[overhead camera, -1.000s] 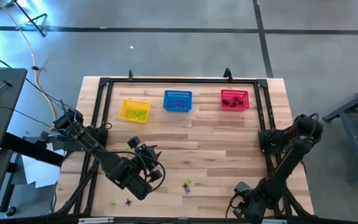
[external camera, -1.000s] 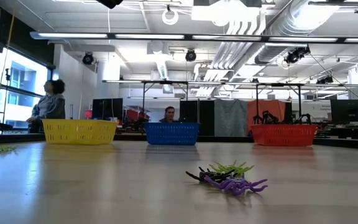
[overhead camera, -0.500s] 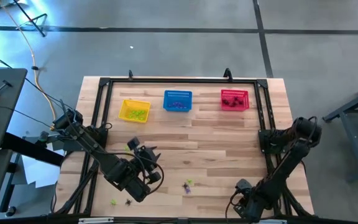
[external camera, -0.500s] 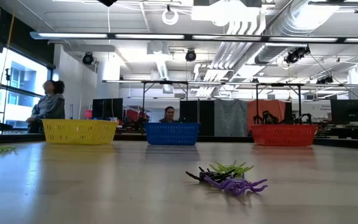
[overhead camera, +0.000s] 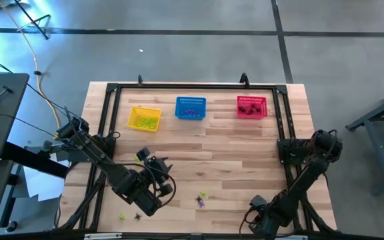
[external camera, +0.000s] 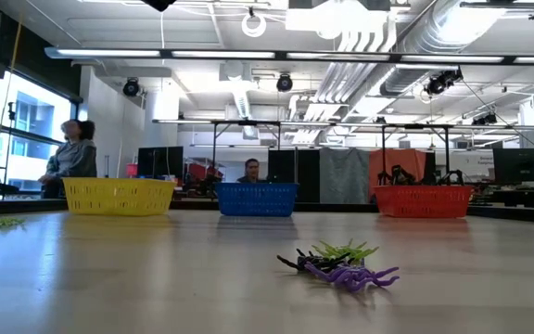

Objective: Sort Halloween decoration
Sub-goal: Put the purple spider toy into the blue bin

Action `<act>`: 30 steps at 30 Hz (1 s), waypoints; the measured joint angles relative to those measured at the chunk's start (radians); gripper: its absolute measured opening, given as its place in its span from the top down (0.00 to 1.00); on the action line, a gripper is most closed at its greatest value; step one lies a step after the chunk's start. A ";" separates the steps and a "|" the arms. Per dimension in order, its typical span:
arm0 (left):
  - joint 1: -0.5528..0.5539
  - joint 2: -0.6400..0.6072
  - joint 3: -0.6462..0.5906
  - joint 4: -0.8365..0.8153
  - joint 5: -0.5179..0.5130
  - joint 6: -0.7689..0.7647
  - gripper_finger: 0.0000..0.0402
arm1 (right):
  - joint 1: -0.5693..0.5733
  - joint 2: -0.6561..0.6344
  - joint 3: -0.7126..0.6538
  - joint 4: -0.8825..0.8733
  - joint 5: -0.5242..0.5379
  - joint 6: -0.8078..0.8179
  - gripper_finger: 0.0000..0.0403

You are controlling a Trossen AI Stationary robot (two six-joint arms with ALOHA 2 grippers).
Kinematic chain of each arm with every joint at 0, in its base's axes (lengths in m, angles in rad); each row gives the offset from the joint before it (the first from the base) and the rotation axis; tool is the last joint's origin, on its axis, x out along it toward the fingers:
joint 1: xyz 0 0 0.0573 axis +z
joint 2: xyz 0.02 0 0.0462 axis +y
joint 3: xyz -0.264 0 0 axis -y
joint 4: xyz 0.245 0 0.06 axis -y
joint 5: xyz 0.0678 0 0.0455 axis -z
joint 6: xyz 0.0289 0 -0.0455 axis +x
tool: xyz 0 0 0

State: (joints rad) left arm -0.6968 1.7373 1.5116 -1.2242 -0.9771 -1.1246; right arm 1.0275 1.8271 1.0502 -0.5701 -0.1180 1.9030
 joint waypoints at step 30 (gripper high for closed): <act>-0.004 0.000 0.000 0.000 0.005 0.000 0.67 | 0.001 -0.016 -0.005 -0.040 -0.014 -0.043 1.00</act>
State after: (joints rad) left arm -0.7010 1.7372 1.5116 -1.2239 -0.9726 -1.1248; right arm 1.0282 1.8110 1.0451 -0.6100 -0.1318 1.8601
